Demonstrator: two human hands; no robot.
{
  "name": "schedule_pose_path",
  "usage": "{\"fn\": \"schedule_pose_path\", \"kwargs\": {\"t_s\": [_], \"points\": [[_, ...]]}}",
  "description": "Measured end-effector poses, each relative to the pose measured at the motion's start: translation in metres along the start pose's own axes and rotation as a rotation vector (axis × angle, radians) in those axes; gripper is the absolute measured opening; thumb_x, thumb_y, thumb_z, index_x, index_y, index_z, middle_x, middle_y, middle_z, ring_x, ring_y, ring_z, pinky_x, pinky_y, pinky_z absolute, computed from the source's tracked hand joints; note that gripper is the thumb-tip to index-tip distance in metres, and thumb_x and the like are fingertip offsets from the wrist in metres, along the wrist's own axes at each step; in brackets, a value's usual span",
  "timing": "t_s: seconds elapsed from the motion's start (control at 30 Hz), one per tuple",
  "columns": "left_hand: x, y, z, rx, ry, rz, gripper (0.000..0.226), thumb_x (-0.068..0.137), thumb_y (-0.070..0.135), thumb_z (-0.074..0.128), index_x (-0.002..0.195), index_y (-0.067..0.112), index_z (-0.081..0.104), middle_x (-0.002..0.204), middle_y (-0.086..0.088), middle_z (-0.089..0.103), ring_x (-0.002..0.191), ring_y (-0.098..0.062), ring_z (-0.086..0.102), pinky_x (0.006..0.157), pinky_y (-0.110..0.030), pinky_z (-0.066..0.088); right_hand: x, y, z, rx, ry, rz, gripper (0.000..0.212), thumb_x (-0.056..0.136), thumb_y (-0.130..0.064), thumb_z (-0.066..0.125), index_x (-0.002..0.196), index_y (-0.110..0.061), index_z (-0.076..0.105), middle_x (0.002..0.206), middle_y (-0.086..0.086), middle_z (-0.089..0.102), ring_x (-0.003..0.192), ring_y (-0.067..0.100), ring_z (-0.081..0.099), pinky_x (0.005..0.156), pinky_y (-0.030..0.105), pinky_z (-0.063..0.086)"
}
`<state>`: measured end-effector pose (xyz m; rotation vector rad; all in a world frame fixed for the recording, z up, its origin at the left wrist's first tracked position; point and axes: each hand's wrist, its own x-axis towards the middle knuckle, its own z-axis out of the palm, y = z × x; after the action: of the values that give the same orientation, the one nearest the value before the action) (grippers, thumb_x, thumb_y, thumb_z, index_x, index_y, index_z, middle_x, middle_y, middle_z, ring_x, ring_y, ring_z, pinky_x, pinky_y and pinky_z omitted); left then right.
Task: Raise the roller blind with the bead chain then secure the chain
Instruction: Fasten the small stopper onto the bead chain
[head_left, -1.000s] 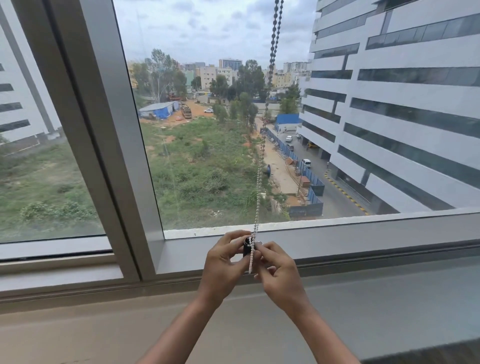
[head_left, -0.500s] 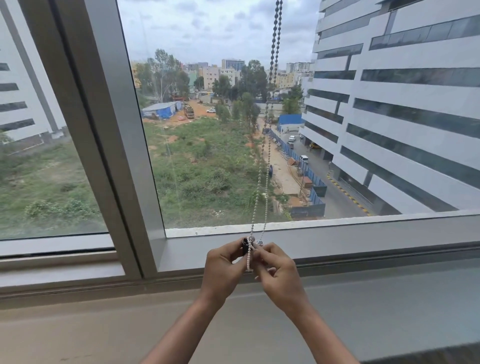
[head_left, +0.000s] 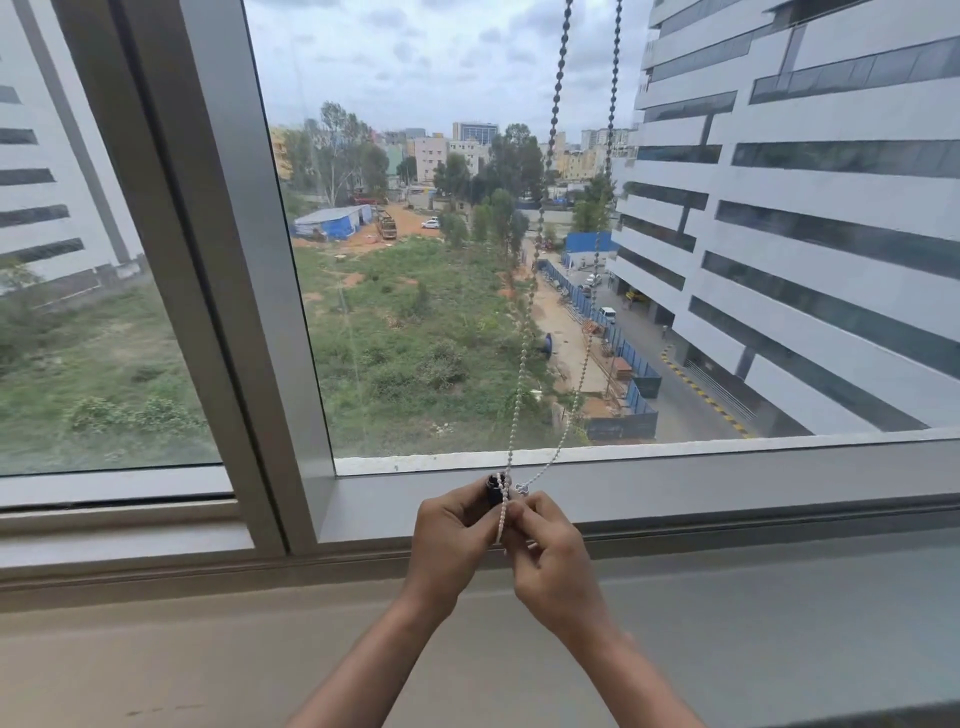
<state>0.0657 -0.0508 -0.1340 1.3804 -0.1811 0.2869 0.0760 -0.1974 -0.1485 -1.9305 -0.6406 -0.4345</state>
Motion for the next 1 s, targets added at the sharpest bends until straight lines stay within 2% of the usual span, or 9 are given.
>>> {"fn": "schedule_pose_path", "kwargs": {"t_s": [0.17, 0.3, 0.37, 0.43, 0.57, 0.7, 0.77, 0.83, 1.0], "points": [[0.0, 0.0, 0.003, 0.011, 0.014, -0.015, 0.013, 0.092, 0.018, 0.081, 0.103, 0.014, 0.085, 0.1, -0.013, 0.085, 0.091, -0.017, 0.072, 0.088, -0.042, 0.061, 0.001, -0.001, -0.002, 0.033, -0.002, 0.0, 0.029, 0.097, 0.002, 0.062, 0.107, -0.024, 0.072, 0.097, -0.018, 0.054, 0.086, 0.007, 0.062, 0.076, 0.018, 0.049], [-0.002, 0.002, 0.002, 0.02, -0.003, -0.03, 0.015, 0.094, 0.023, 0.082, 0.105, 0.013, 0.086, 0.097, -0.005, 0.084, 0.089, -0.013, 0.071, 0.083, -0.036, 0.06, 0.001, 0.001, -0.005, 0.056, -0.021, 0.002, 0.026, 0.098, 0.005, 0.062, 0.106, -0.017, 0.074, 0.096, -0.004, 0.057, 0.085, 0.013, 0.062, 0.075, 0.022, 0.051], [-0.002, 0.003, 0.002, 0.038, -0.024, -0.036, 0.016, 0.095, 0.023, 0.082, 0.106, 0.011, 0.085, 0.095, -0.005, 0.083, 0.087, -0.015, 0.07, 0.082, -0.039, 0.059, 0.0, 0.001, -0.005, 0.094, -0.024, 0.02, 0.026, 0.098, 0.007, 0.062, 0.103, -0.015, 0.074, 0.095, -0.003, 0.057, 0.081, 0.014, 0.062, 0.072, 0.025, 0.052], [-0.002, 0.005, 0.001, 0.035, -0.04, -0.04, 0.017, 0.095, 0.025, 0.082, 0.103, 0.01, 0.084, 0.092, -0.009, 0.081, 0.086, -0.018, 0.068, 0.081, -0.044, 0.058, 0.0, -0.001, -0.005, 0.143, -0.018, 0.051, 0.027, 0.097, 0.007, 0.061, 0.101, -0.017, 0.074, 0.094, -0.002, 0.058, 0.077, 0.018, 0.062, 0.066, 0.031, 0.054], [-0.001, 0.008, 0.0, 0.048, -0.057, -0.016, 0.024, 0.094, 0.03, 0.084, 0.101, 0.008, 0.083, 0.093, -0.034, 0.076, 0.085, -0.022, 0.066, 0.079, -0.048, 0.056, -0.001, -0.003, -0.005, 0.237, 0.005, 0.113, 0.024, 0.098, 0.007, 0.065, 0.103, -0.014, 0.077, 0.093, -0.005, 0.059, 0.072, 0.03, 0.066, 0.061, 0.049, 0.06], [0.0, 0.009, 0.0, 0.041, -0.049, -0.006, 0.015, 0.095, 0.024, 0.083, 0.103, 0.012, 0.085, 0.096, -0.022, 0.082, 0.089, -0.019, 0.071, 0.083, -0.04, 0.06, -0.001, -0.005, -0.006, 0.286, 0.04, 0.175, 0.025, 0.098, 0.005, 0.071, 0.109, -0.016, 0.081, 0.092, 0.004, 0.061, 0.078, 0.034, 0.067, 0.064, 0.058, 0.061], [0.0, 0.01, -0.001, 0.026, -0.046, 0.007, 0.011, 0.096, 0.017, 0.082, 0.106, 0.015, 0.086, 0.099, -0.012, 0.086, 0.092, -0.017, 0.076, 0.085, -0.035, 0.064, 0.0, -0.006, -0.006, 0.32, 0.055, 0.196, 0.03, 0.097, 0.002, 0.074, 0.118, -0.018, 0.081, 0.095, 0.01, 0.062, 0.08, 0.035, 0.069, 0.065, 0.057, 0.063], [0.001, 0.011, -0.003, 0.016, -0.038, 0.006, 0.012, 0.097, 0.012, 0.08, 0.108, 0.012, 0.085, 0.104, -0.018, 0.085, 0.093, -0.022, 0.078, 0.087, -0.041, 0.067, 0.001, -0.003, -0.008, 0.37, 0.085, 0.219, 0.035, 0.099, -0.002, 0.074, 0.127, -0.021, 0.079, 0.097, 0.011, 0.065, 0.074, 0.03, 0.07, 0.065, 0.047, 0.066], [0.002, 0.012, -0.01, 0.066, 0.077, -0.041, 0.011, 0.092, 0.009, 0.085, 0.103, 0.009, 0.086, 0.087, -0.009, 0.079, 0.079, -0.018, 0.066, 0.082, -0.046, 0.062, 0.01, 0.024, -0.012, 0.334, 0.25, 0.375, 0.024, 0.1, -0.009, 0.073, 0.1, -0.03, 0.085, 0.076, 0.0, 0.074, 0.064, 0.016, 0.069, 0.062, 0.033, 0.062]]}}
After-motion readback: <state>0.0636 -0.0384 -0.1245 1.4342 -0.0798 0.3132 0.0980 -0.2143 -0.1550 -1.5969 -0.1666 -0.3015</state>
